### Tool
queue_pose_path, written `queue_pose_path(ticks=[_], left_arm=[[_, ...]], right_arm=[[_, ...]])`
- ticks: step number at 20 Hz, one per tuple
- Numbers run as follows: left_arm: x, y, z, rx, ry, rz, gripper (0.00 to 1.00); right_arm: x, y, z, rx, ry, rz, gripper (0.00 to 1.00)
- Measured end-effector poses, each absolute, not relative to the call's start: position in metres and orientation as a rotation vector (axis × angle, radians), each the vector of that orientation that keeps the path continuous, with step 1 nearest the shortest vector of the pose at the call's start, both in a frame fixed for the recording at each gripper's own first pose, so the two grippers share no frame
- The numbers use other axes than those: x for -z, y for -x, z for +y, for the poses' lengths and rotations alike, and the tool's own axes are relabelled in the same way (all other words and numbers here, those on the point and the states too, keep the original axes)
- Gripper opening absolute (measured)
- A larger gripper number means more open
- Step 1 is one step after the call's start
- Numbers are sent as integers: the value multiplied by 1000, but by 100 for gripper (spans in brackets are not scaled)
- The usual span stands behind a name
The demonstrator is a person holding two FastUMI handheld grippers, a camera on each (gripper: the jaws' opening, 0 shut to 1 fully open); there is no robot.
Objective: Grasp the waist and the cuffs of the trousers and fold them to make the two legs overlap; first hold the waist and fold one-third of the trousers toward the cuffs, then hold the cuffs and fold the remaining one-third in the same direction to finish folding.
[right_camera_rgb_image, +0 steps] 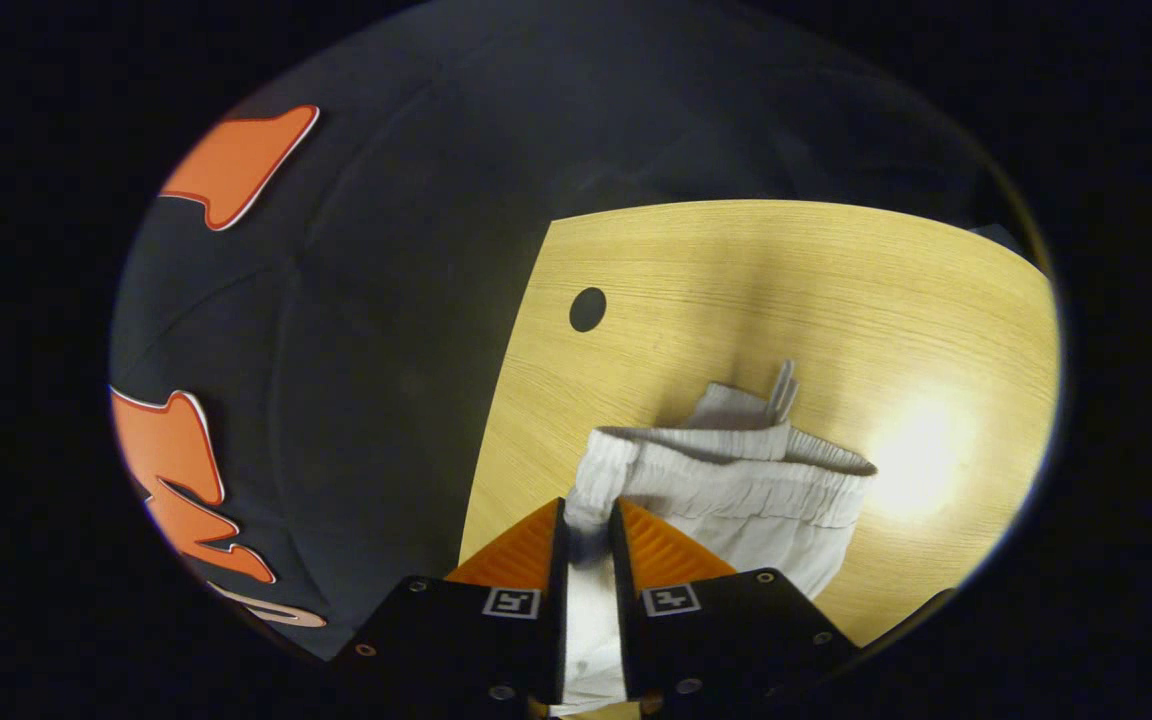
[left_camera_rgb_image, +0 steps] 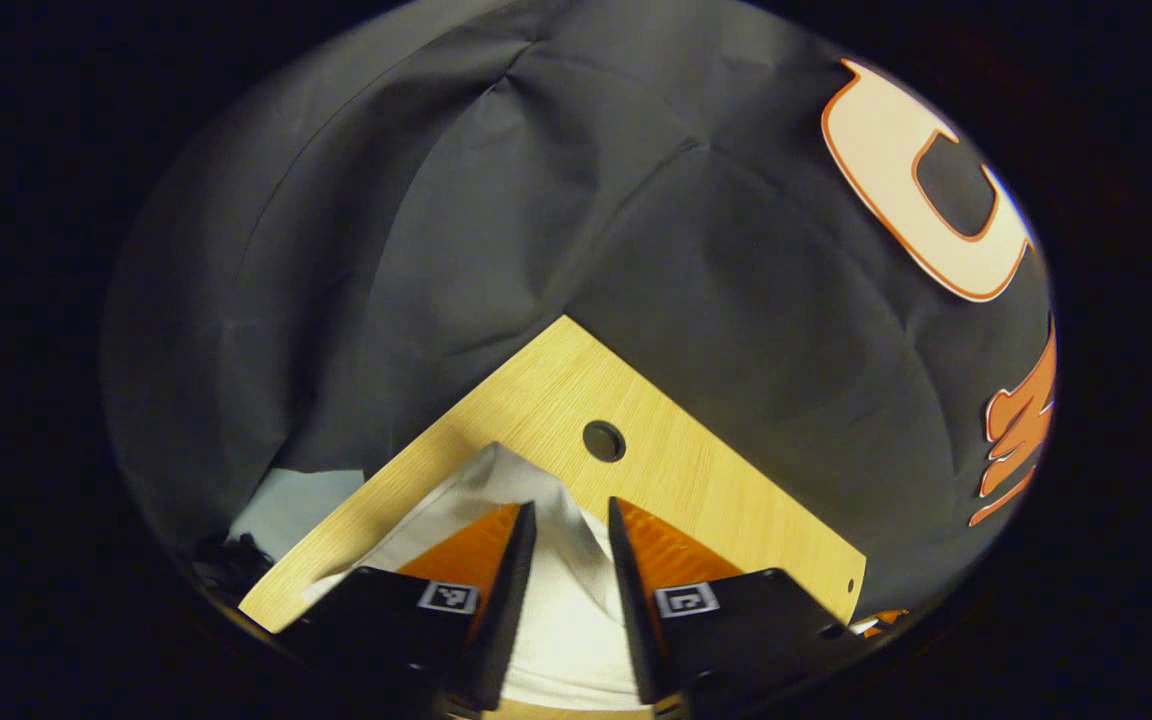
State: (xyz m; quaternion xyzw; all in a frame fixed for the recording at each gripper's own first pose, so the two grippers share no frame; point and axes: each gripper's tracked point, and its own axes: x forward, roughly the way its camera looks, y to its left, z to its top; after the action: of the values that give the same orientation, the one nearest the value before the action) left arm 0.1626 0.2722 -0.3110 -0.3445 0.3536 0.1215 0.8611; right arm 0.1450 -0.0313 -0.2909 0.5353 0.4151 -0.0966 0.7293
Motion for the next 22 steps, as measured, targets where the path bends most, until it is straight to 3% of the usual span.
queue_pose_path(ticks=[3, 4, 5, 6, 10, 11, 12, 22], left_arm=[[310, -160, 276, -277, 686, 733, 75], [309, -159, 275, -282, 675, 730, 82], [306, -158, 274, -285, 662, 732, 90], [301, -155, 273, -282, 652, 740, 97], [283, -144, 262, -261, 593, 776, 99], [279, -139, 261, -257, 564, 785, 96], [279, -139, 259, -246, 539, 790, 100], [227, -112, 181, -38, 319, 722, 99]], right_arm=[[288, -146, -46, 209, -1150, 880, 40], [289, -144, -50, 212, -1132, 880, 34], [290, -142, -55, 217, -1115, 884, 46], [290, -136, -60, 221, -1098, 889, 51], [302, -107, -77, 231, -1039, 926, 74], [305, -100, -78, 219, -1040, 936, 76], [309, -92, -79, 219, -1036, 948, 81], [362, -28, -87, 212, -1028, 1032, 87]])
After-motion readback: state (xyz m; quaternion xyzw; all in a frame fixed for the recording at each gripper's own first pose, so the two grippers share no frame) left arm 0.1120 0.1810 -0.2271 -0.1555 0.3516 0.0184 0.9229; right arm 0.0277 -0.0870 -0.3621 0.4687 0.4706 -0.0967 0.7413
